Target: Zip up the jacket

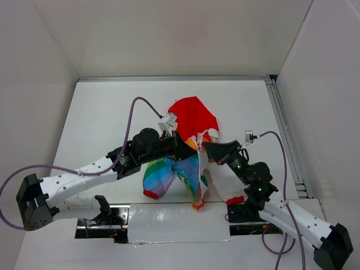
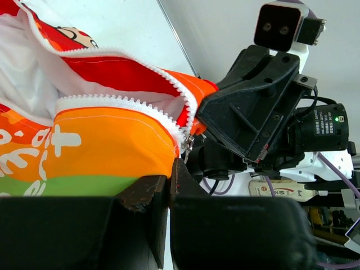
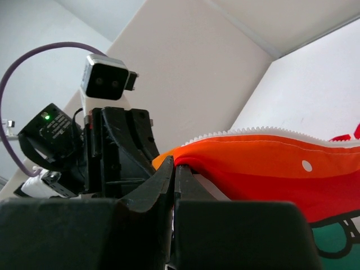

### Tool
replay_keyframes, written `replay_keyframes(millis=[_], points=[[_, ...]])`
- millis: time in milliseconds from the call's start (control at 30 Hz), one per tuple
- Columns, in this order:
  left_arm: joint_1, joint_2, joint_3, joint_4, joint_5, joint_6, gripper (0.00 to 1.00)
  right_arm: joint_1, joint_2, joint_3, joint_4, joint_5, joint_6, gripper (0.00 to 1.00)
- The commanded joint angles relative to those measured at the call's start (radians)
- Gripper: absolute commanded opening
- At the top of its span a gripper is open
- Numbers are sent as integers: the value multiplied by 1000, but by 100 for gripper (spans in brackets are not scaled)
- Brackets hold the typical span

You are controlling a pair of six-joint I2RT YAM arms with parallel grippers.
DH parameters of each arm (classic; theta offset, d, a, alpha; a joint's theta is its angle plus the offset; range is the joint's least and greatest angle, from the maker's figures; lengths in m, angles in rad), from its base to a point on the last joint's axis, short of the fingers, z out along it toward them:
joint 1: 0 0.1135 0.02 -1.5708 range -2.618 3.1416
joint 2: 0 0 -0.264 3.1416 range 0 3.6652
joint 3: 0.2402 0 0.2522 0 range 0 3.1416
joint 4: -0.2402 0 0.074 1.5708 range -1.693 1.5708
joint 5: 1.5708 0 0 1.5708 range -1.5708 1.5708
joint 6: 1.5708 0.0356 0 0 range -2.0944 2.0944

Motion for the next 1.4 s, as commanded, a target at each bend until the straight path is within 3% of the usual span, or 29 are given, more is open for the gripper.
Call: replay_keyframes(millis=[0, 133, 300, 433, 533, 833, 1033, 1067, 1133, 1167, 1367], points=[[-24, -4, -20, -45, 52, 42, 0, 1, -24, 64, 25, 96, -21, 0], [-24, -14, -30, -66, 72, 78, 0, 0, 19, 196, -166, 83, -97, 0], [-24, 15, -2, -139, 52, 78, 0, 3, 117, 370, -528, 28, -154, 2], [-2, 58, 21, -194, 80, 63, 0, 21, 209, 415, -620, -42, -203, 14], [18, 69, 27, -226, 144, 60, 0, 38, 237, 434, -695, -5, -203, 22], [31, 86, 52, -368, 115, -6, 0, 76, 285, 526, -916, 109, -310, 57], [36, 89, 79, -422, 109, -38, 0, 228, 309, 653, -1210, 392, -317, 66], [38, 88, 84, -424, 111, -38, 0, 298, 320, 677, -1245, 434, -323, 75], [38, 83, 88, -431, 108, -43, 0, 372, 334, 700, -1338, 560, -309, 76], [38, 78, 93, -439, 108, -44, 0, 445, 353, 726, -1369, 596, -297, 84], [45, 72, 111, -462, 118, -56, 0, 703, 449, 799, -1490, 829, -292, 83]])
